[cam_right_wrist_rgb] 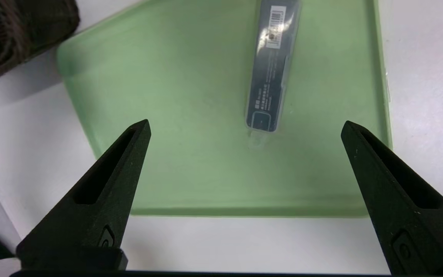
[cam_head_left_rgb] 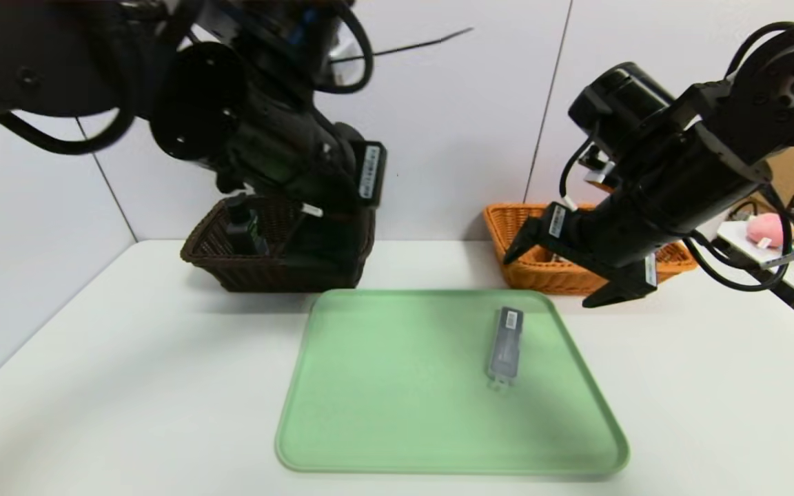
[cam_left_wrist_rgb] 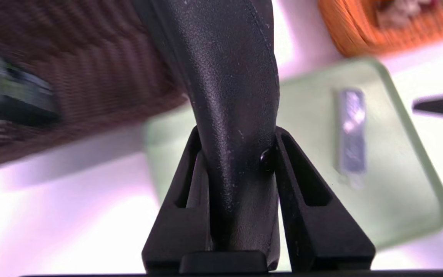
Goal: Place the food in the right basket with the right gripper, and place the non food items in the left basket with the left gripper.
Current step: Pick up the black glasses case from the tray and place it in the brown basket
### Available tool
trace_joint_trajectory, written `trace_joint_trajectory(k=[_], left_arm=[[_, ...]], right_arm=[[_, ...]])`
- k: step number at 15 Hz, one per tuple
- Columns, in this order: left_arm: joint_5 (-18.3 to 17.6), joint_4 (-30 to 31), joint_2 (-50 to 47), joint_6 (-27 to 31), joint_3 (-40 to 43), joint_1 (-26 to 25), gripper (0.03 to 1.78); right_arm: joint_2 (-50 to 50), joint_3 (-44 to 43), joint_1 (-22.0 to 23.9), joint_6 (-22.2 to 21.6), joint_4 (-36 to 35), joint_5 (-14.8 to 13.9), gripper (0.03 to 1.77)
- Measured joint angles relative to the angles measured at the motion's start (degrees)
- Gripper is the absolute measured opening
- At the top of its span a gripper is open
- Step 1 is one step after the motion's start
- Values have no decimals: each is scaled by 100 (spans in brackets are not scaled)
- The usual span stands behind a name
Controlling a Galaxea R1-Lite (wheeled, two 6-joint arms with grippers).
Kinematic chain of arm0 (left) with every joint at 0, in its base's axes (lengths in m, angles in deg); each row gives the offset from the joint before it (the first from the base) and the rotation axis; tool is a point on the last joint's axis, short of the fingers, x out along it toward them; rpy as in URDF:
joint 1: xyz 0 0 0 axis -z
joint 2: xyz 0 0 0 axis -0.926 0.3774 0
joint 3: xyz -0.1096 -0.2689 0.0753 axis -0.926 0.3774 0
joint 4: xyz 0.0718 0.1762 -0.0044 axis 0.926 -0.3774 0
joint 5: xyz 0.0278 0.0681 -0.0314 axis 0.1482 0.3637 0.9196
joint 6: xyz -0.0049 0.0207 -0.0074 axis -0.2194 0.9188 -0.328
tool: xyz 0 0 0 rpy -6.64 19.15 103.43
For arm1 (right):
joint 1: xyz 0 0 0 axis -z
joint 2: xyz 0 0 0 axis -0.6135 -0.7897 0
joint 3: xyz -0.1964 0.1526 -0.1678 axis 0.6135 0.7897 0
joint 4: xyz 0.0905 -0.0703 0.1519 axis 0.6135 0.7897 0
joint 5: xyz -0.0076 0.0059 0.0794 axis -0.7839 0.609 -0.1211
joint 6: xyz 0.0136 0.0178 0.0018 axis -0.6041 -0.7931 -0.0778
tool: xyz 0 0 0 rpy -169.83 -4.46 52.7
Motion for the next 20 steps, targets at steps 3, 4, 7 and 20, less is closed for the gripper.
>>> trace_joint_trajectory(k=[3, 4, 7, 20], left_arm=[[-55, 395, -199, 460, 0, -861, 51], [-128, 557, -185, 551, 0, -1119, 51], [-260, 1017, 63, 573, 0, -1652, 49], [-329, 2677, 1587, 579, 9, -2293, 48]], right_arm=[[-321, -155, -11, -22, 273, -6, 171], [-391, -165, -11, -20, 317, -11, 171], [-516, -176, -56, -29, 400, -11, 171], [-833, -151, -151, -243, 407, -41, 171]])
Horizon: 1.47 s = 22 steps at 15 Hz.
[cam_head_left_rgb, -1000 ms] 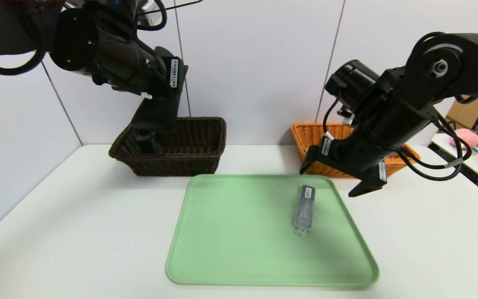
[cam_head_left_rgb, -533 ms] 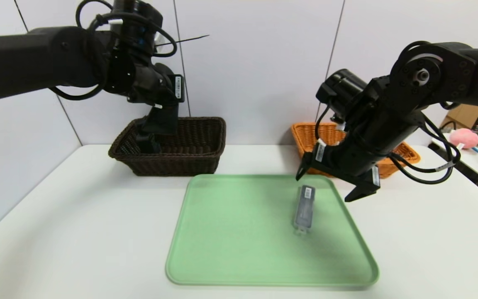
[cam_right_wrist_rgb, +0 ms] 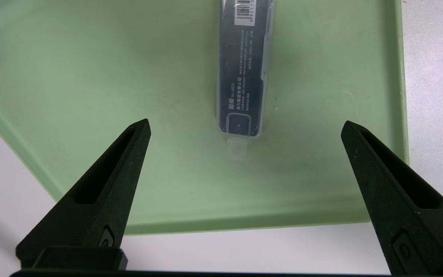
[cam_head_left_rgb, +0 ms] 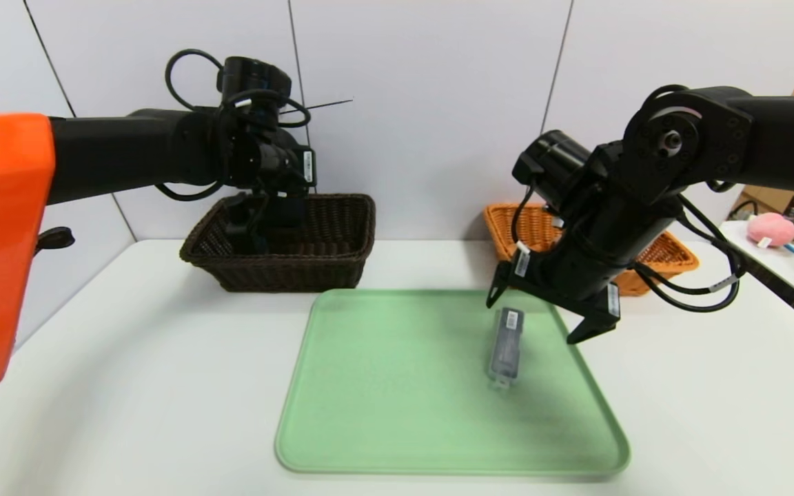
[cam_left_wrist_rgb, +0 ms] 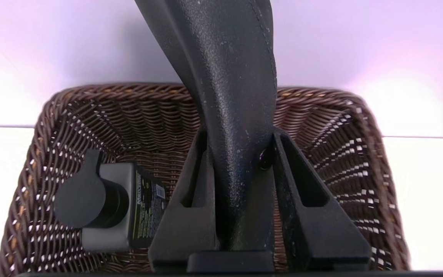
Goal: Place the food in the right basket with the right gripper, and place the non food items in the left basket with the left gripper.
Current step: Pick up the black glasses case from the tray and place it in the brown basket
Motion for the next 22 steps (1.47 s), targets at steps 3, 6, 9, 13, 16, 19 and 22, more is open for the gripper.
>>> trace_joint_trajectory(k=[3, 6, 9, 13, 16, 19, 22], left_arm=[[-13, 66, 146, -15, 0, -78, 48], [-21, 121, 267, -15, 2, -161, 48], [-68, 156, 341, -2, 0, -224, 46], [-66, 162, 405, -13, 0, -232, 40], [-90, 160, 433, -22, 0, -232, 78], [-95, 156, 380, -26, 0, -229, 107], [-105, 74, 107, -37, 0, -183, 128]], right_arm=[[-102, -2, -6, 9, 4, -12, 171], [-185, -6, -9, 6, 9, -16, 171], [-213, -9, -4, 2, 9, -16, 171], [-243, -13, -4, 9, 11, -18, 171], [-251, -24, 0, 11, 9, -18, 171], [-277, -35, 0, 11, 13, -21, 171], [-332, -78, -1, 11, 2, -18, 171]])
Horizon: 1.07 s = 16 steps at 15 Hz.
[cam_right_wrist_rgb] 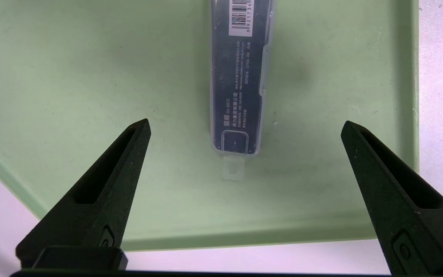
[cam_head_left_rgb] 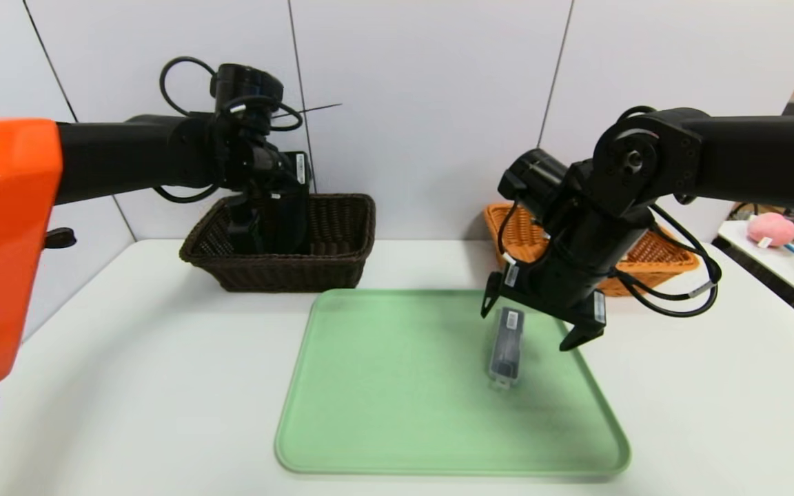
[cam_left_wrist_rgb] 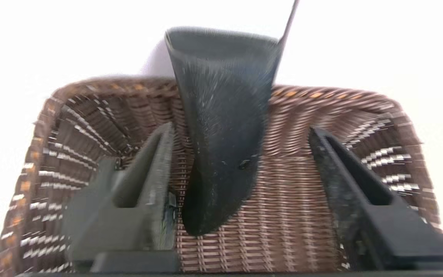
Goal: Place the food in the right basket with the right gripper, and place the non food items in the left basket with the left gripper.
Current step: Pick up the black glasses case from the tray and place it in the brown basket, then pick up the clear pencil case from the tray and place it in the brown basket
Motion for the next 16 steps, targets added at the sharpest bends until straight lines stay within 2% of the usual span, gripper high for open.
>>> trace_joint_trajectory(k=[2, 5, 8, 13, 16], left_arm=[[-2, -273, -366, -10, 2, 77, 138], [-29, -1001, -1168, -38, 140, 227, 148], [-236, -1403, -2087, -55, 1072, 375, 155], [-346, -1386, -3382, -85, 2955, 461, 162], [-363, -992, -3891, -77, 3764, 466, 165]], right_arm=[[-60, -21, 0, -7, 0, -6, 171], [-179, -60, -7, -2, 37, -33, 171], [-369, -368, -24, 34, 441, -216, 171], [-621, -446, -145, 152, 444, -499, 171], [-741, -449, -168, 183, 441, -527, 171]])
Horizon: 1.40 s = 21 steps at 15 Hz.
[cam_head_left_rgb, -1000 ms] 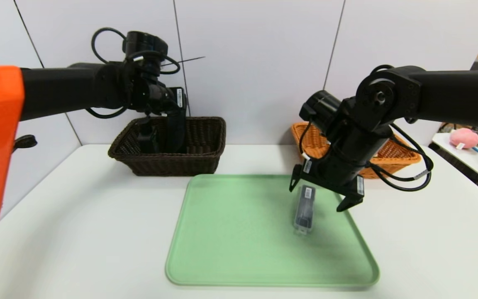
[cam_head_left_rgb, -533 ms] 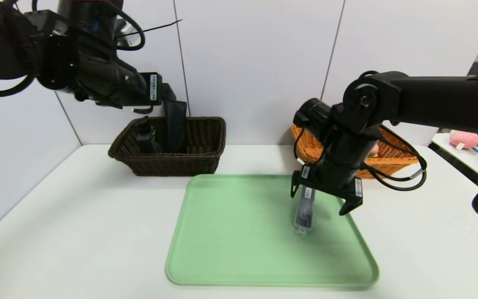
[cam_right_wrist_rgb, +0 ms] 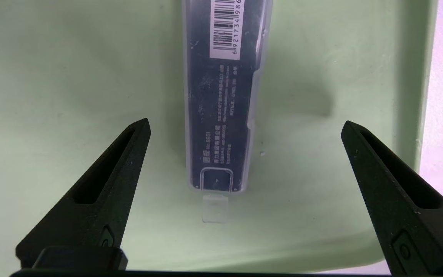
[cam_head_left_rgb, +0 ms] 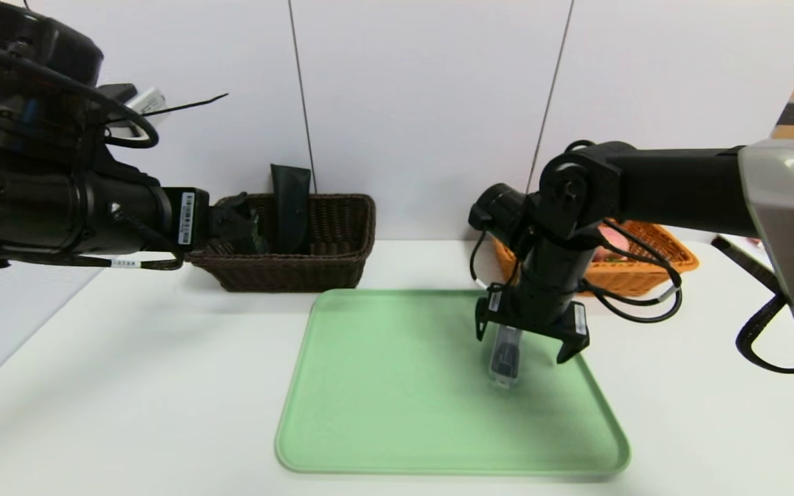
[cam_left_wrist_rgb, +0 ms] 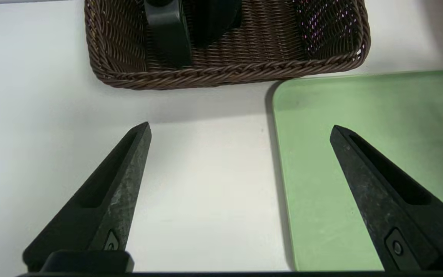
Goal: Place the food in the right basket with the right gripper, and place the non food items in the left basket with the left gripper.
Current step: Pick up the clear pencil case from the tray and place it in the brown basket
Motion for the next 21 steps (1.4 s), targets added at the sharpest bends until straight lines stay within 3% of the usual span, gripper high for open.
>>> trace_joint_trajectory(k=[4, 8, 11, 12, 18, 21], left_arm=[[-6, 101, -347, 9, 317, 0, 167], [-6, 99, -414, 11, 340, 6, 167], [-9, 112, -428, 15, 332, 11, 169], [-6, 112, -428, 17, 321, 9, 169], [-5, 110, -439, 30, 321, 6, 169], [-2, 110, -461, 33, 310, 6, 169]], right_arm=[[-72, 0, 1, 5, 2, 0, 171], [-102, 0, 26, 2, 2, -2, 107], [-122, 0, 34, 5, 4, 6, 76], [-124, 0, 34, -1, 4, 6, 54], [11, 11, 26, -20, 37, 91, 54], [317, 11, -105, -30, 77, 550, 54]])
